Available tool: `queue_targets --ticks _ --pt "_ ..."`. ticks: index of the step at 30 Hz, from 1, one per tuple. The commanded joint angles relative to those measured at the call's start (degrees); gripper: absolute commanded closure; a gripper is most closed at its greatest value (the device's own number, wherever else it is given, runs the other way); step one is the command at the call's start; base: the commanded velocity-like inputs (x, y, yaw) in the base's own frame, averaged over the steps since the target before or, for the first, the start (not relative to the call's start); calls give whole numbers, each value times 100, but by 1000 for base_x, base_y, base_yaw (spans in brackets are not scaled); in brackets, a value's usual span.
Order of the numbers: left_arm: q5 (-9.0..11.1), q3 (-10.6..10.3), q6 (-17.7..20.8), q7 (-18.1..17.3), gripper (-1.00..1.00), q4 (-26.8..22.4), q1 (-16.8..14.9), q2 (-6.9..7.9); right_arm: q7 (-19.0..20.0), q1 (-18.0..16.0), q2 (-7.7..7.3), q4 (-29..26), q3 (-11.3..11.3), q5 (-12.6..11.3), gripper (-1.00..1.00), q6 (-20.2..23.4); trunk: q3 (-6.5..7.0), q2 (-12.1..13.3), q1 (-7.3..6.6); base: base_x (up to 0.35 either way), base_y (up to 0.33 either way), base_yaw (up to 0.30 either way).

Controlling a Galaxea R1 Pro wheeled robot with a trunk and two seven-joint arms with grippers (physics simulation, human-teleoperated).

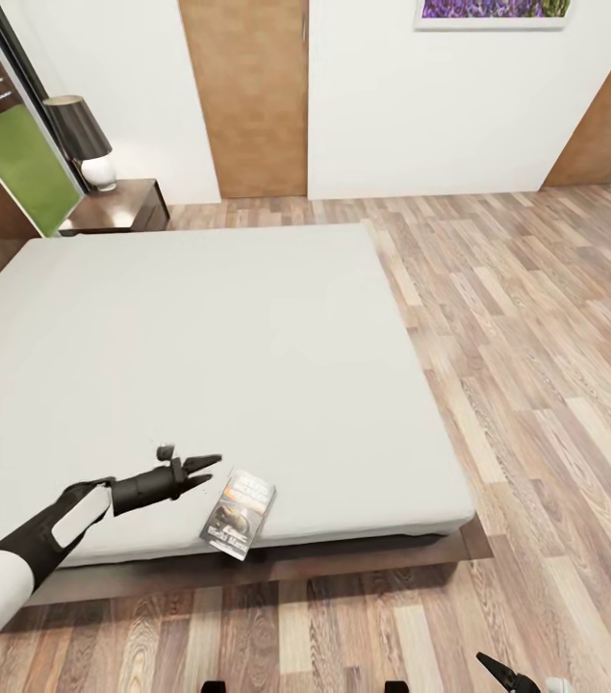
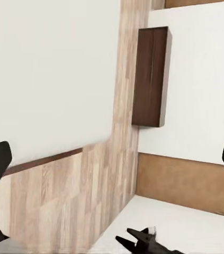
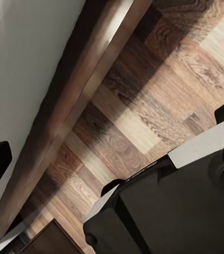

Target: In the bedroom, move the book from the bed onto either nightstand, and place the two sandals side by side next to the bed.

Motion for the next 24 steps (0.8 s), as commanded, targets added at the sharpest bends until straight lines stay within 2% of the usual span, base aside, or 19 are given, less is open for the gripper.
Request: queue_targets --ticks 1,2,4,5,6,7,14,15,17,19,21,23,24 --pt "62 -160 35 -7 -100 4 7 7 18 -2 -1 1 -32 -11 -100 58 13 36 -21 0 0 0" --pt "62 -226 34 -10 -100 5 15 8 18 -2 -1 1 -32 -11 -100 58 31 76 -43 0 0 0" --pt "62 -517 26 -16 -100 11 54 8 18 -2 -1 1 -32 -11 -100 58 67 156 -87 0 0 0" --pt "62 -593 25 -19 -100 12 61 9 18 -2 -1 1 -32 -11 -100 58 85 197 -109 0 0 0" --pt "64 -871 21 -25 -100 15 78 9 18 -2 -1 1 -32 -11 -100 53 103 237 -131 0 0 0" --pt "64 -980 20 -29 -100 16 85 9 18 -2 -1 1 -32 -11 -100 51 121 277 -153 0 0 0" --pt "64 -1355 14 -29 -100 10 218 9 13 -2 -1 1 -32 -11 -100 49 247 557 -306 0 0 0" --pt "63 -1534 9 -28 -100 8 273 9 11 -2 -1 1 -32 -11 -100 49 265 598 -328 0 0 0" --pt "63 -1747 -10 -28 -100 8 302 9 10 -2 -1 1 -32 -11 -100 49 301 678 -372 0 0 0" --pt "63 -2108 -80 -27 -100 14 325 9 9 -2 -1 1 -32 -11 -100 49 337 758 -416 0 0 0" --pt "63 -2379 -172 -27 -100 16 331 9 9 -2 -1 1 -32 -11 -100 49 372 838 -460 0 0 0" --pt "63 -2514 -225 -25 -100 18 333 9 9 -2 -1 1 -32 -11 -100 49 408 918 -504 0 0 0" --pt "62 -2654 -277 -23 -100 34 337 9 9 -2 -1 1 -32 -11 -100 49 426 959 -526 0 0 0"
